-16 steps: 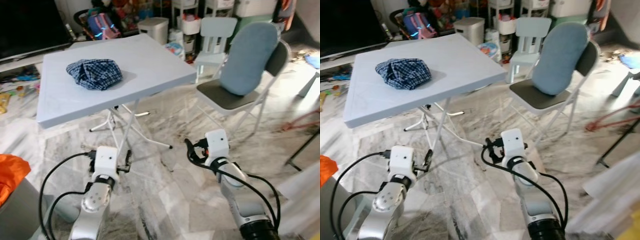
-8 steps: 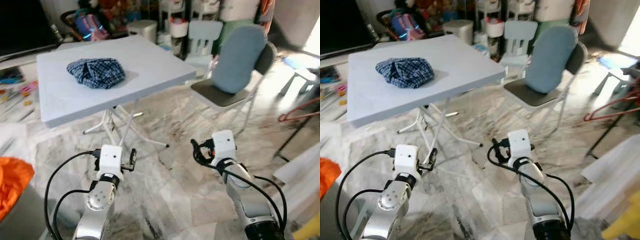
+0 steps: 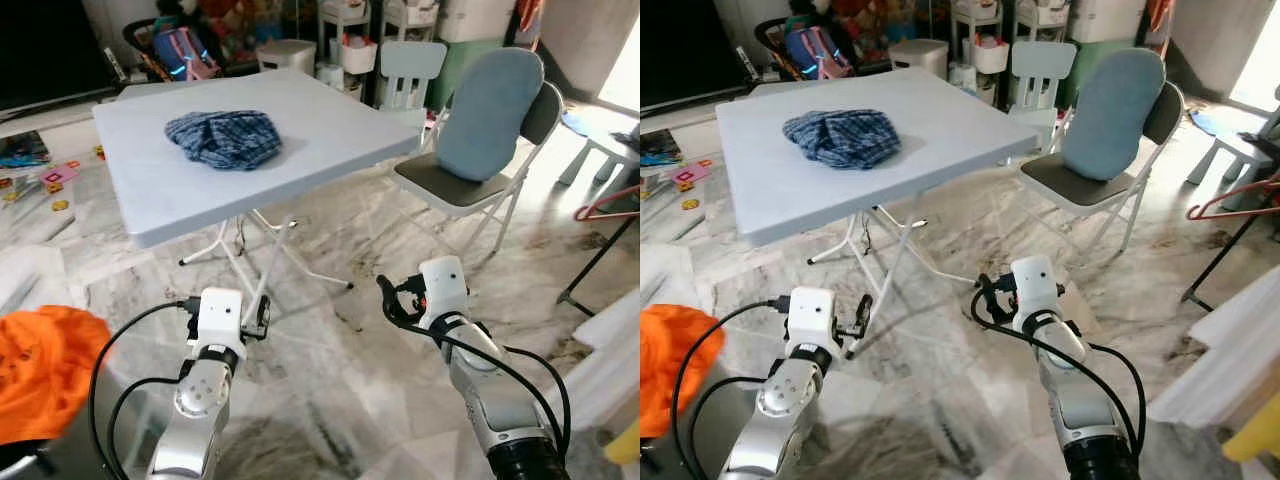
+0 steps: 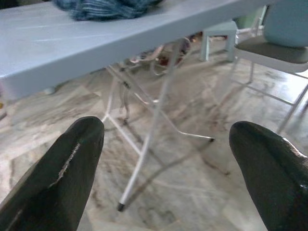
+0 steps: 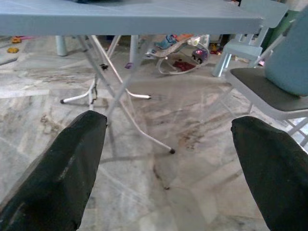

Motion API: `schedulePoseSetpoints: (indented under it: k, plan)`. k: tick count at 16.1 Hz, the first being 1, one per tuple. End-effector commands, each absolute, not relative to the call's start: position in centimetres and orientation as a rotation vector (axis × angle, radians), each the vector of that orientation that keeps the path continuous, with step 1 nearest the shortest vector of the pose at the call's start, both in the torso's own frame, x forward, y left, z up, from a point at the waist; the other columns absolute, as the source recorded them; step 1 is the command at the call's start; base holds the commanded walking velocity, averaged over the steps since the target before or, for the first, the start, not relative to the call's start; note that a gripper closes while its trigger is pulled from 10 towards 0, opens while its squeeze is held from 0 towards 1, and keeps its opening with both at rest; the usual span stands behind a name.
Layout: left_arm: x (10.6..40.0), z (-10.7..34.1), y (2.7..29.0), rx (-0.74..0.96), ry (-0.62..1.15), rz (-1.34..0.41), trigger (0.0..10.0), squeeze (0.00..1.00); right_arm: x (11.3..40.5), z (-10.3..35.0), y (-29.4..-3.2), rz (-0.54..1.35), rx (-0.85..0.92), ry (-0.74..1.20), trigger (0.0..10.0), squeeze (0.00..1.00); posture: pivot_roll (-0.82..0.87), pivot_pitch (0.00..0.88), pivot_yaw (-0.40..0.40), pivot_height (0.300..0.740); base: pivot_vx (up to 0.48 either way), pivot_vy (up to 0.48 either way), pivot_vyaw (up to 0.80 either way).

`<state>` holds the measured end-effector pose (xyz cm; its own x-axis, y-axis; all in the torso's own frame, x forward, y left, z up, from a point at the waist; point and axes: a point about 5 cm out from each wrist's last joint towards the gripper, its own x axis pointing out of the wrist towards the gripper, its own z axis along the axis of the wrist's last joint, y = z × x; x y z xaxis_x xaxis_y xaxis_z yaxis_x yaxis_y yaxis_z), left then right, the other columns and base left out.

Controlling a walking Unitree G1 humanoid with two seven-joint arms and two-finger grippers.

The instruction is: Hang hanger

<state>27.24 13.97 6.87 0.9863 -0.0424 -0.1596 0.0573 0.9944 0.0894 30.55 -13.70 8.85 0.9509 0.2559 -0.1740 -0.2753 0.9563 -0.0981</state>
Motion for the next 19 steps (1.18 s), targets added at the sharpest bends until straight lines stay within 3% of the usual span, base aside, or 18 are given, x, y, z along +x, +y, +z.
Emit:
schedulePoseSetpoints:
  k: [1,3,6,11,16,19]
  plan:
    - [27.18,6.62,15.21,0.109,0.179,0.003,10.0,0.0,30.81,9.53,-12.56,0.305,-0.118,0.133,10.0,0.0,-0.08,0.0,0.005,0.74,0.0,0.48,0.0]
    - [27.19,6.78,15.14,0.106,0.159,0.005,10.0,0.0,30.84,9.56,-12.59,0.309,-0.121,0.133,10.0,0.0,-0.08,0.0,0.004,0.74,0.0,0.48,0.0]
    - [27.19,7.2,14.91,0.097,0.122,-0.04,10.0,0.0,30.75,9.49,-12.7,0.309,-0.123,0.134,10.0,0.0,-0.08,0.0,0.005,0.74,0.0,0.0,0.15]
    - [27.23,7.26,15.14,-0.03,0.127,-0.065,10.0,0.0,30.48,9.45,-12.47,0.325,-0.128,0.131,10.0,0.0,-0.09,0.0,0.005,0.74,0.0,0.0,0.75]
    - [27.17,7.12,15.2,-0.069,0.131,-0.069,10.0,0.0,30.51,9.52,-12.56,0.331,-0.142,0.131,10.0,0.0,-0.09,0.0,0.003,0.74,0.0,0.0,0.0]
    - [27.15,7.13,15.16,-0.081,0.13,-0.074,10.0,0.0,30.36,9.49,-12.26,0.348,-0.146,0.126,10.0,0.0,-0.09,0.0,0.003,0.74,0.0,0.0,0.73]
